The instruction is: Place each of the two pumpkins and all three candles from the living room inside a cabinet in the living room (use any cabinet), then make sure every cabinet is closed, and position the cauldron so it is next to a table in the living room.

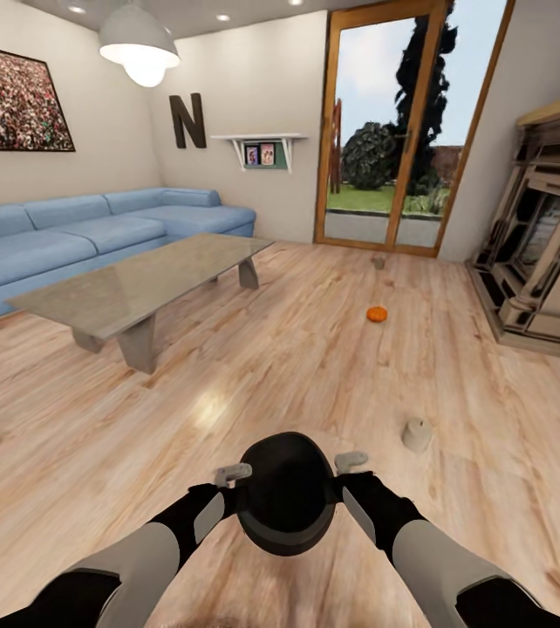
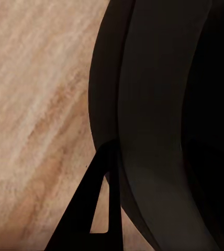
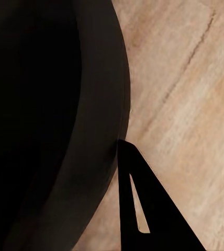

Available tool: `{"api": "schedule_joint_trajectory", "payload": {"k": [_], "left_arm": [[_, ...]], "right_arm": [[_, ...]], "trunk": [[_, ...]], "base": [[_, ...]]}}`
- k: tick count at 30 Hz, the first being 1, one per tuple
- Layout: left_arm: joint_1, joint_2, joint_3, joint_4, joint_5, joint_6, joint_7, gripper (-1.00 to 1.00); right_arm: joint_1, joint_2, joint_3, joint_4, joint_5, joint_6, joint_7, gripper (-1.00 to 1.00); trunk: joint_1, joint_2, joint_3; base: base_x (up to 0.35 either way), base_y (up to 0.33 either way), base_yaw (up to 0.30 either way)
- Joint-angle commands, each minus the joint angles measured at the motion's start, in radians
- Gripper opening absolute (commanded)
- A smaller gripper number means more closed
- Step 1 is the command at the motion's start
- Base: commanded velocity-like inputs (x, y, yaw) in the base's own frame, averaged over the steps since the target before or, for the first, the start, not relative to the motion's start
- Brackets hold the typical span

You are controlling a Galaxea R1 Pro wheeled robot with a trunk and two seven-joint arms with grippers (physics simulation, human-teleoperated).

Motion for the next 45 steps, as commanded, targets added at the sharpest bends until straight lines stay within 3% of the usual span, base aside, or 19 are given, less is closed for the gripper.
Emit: {"api": "schedule_joint_trajectory", "payload": {"k": [1, 45], "left_arm": [[-0.001, -0.001, -0.003, -0.006, 0.025, 0.005, 0.003, -1.00], [-0.001, -0.001, -0.003, -0.006, 0.025, 0.004, 0.003, -1.00]], "right_arm": [[0.000, 0.000, 0.013, -0.001, -0.017, 0.005, -0.009, -1.00], [0.000, 0.000, 0.013, -0.001, -0.014, 0.005, -0.009, -1.00]], "trunk": [[0.000, 0.000, -0.001], [0.000, 0.000, -0.001]], "base": [[0.000, 0.000, 0.278], [0.000, 0.000, 0.278]]}}
